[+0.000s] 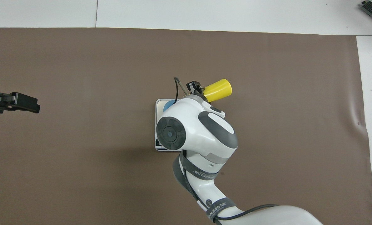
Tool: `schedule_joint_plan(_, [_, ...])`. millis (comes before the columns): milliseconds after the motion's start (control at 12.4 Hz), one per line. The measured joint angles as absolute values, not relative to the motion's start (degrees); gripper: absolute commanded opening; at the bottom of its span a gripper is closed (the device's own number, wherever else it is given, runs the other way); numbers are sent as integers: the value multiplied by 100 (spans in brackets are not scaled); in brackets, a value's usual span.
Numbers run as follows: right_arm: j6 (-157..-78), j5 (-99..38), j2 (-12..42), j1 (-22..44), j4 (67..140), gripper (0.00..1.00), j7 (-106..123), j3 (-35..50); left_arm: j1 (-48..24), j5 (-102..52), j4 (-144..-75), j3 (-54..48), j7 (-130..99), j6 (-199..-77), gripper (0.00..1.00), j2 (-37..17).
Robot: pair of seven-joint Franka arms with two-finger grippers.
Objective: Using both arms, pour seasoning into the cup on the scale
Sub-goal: 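Tilt the bottle nozzle down into the cup with the right gripper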
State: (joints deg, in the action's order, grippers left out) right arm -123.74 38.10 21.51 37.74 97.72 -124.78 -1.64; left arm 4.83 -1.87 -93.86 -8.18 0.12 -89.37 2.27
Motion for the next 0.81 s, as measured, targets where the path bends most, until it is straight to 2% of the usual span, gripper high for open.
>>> schedule_joint_plan(322, [-11984,4662,2240,3868,9644,0,-12701,-169,482,-187,-9386,-818,12,-8937,100,227])
schedule_joint_plan(806, [-11673,5191,2240,4059,9600,0,-12701,-153,482,-187,-9386,-818,12,-8937,100,228])
